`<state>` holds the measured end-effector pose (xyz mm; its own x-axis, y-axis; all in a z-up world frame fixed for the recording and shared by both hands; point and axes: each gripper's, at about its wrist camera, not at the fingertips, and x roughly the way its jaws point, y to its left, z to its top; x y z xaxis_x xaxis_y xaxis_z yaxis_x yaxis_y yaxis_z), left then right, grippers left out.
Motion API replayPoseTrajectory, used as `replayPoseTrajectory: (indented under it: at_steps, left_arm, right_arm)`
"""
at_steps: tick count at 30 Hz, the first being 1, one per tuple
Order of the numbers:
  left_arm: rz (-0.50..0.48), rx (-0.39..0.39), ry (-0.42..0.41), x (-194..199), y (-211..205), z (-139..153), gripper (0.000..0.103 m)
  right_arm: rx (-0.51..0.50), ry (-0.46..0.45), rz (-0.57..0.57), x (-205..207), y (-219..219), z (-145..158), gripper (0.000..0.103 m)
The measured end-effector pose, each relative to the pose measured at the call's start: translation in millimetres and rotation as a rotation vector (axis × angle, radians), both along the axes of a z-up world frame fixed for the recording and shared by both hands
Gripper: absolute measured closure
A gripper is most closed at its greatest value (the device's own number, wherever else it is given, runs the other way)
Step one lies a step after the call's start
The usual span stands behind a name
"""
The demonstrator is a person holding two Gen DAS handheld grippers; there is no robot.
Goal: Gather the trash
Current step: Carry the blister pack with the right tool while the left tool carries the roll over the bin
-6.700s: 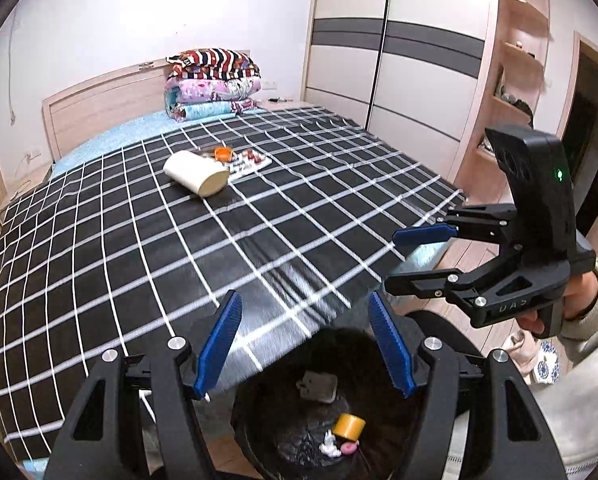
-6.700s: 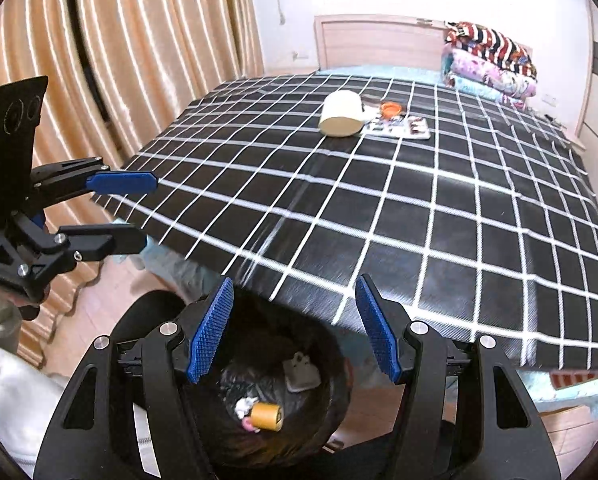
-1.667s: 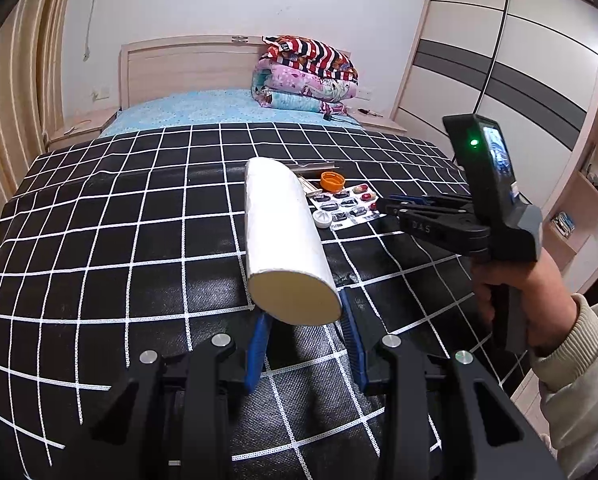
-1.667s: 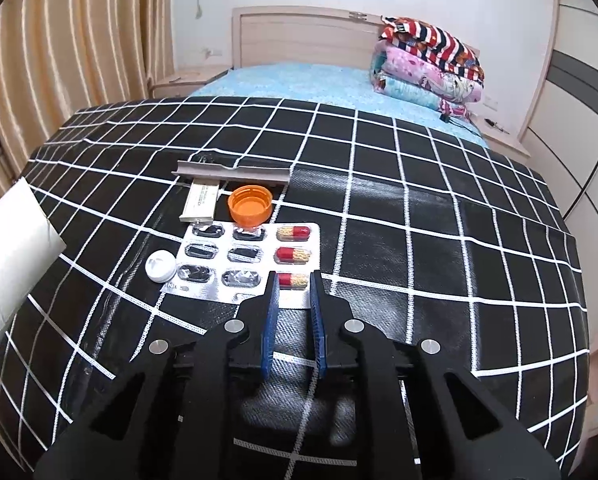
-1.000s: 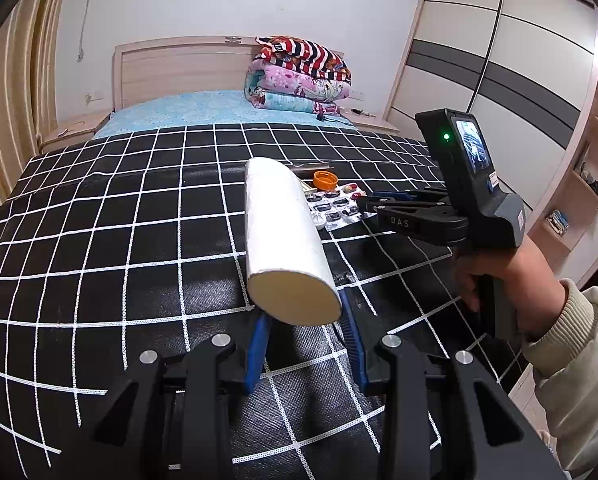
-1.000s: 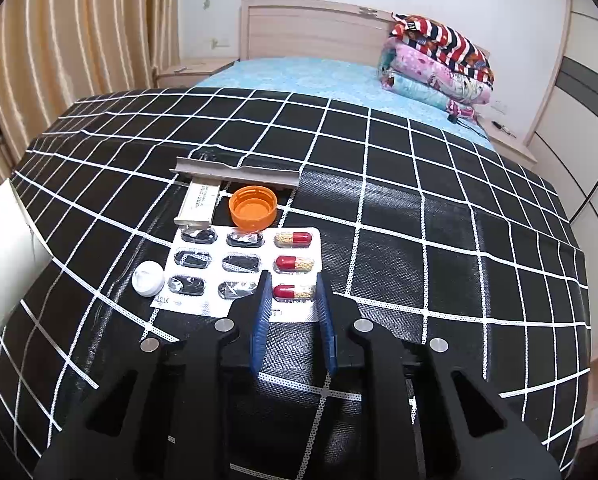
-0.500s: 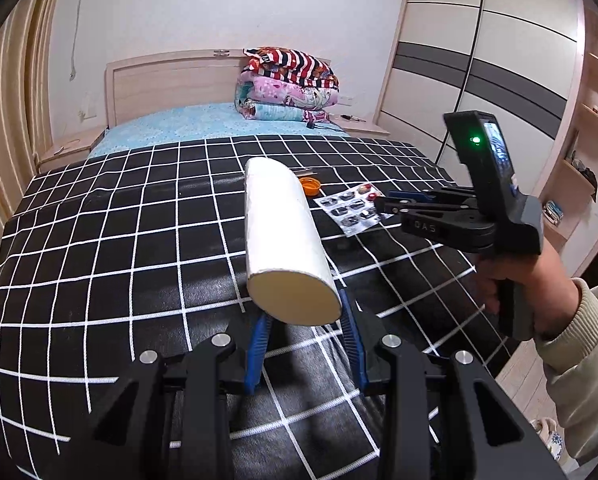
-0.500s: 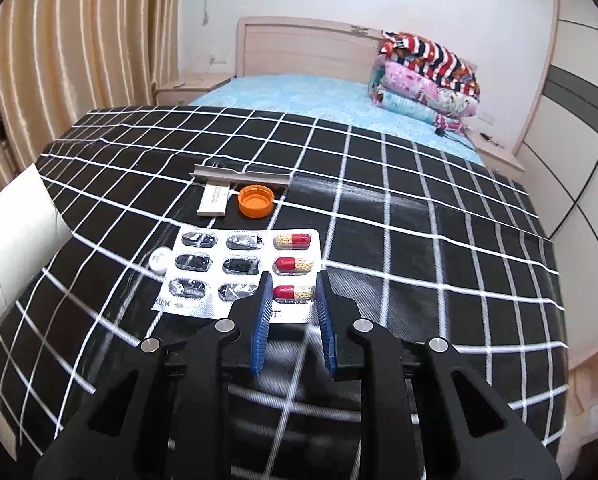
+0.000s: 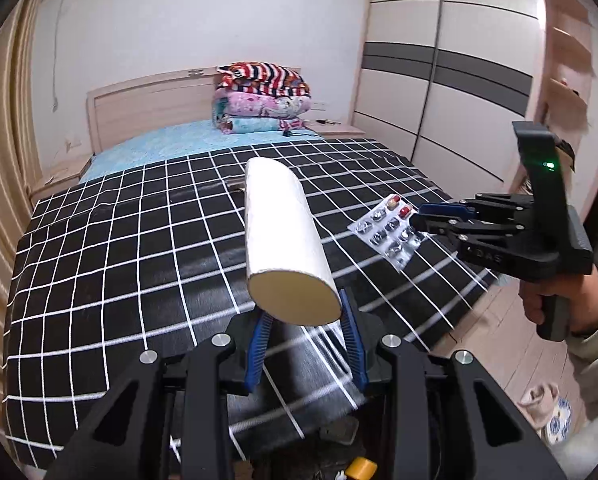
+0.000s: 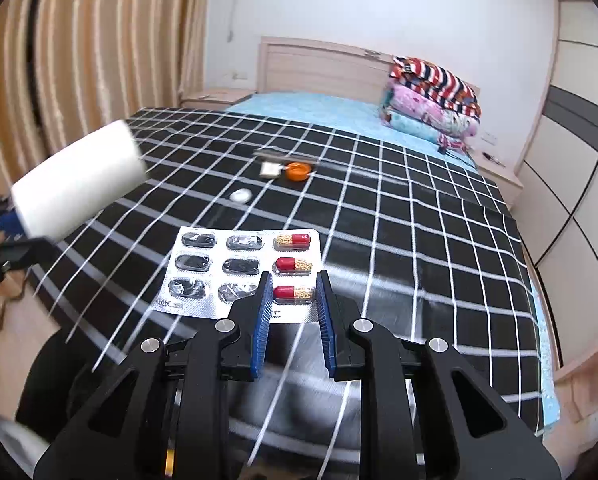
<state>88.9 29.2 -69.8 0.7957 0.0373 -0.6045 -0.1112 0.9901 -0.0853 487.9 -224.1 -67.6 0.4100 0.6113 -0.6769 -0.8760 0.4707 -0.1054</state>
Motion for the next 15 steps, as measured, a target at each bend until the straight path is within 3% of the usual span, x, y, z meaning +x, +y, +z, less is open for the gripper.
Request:
replayPoseTrajectory:
  at_steps: [8,15]
  left_arm:
    - [-0.045,0.016,0.026,-38.8,-24.3,-11.0,0.07]
    - [-0.068,-0.006,0.133,-73.7,-41.7,-48.0,0.07]
  right_arm:
    - [0.01,0.052,0.064,-50.9,-37.8,-5.1,0.081]
    - [-0.045,0.105,0.134,-88.4,-52.7,-30.4,0.081]
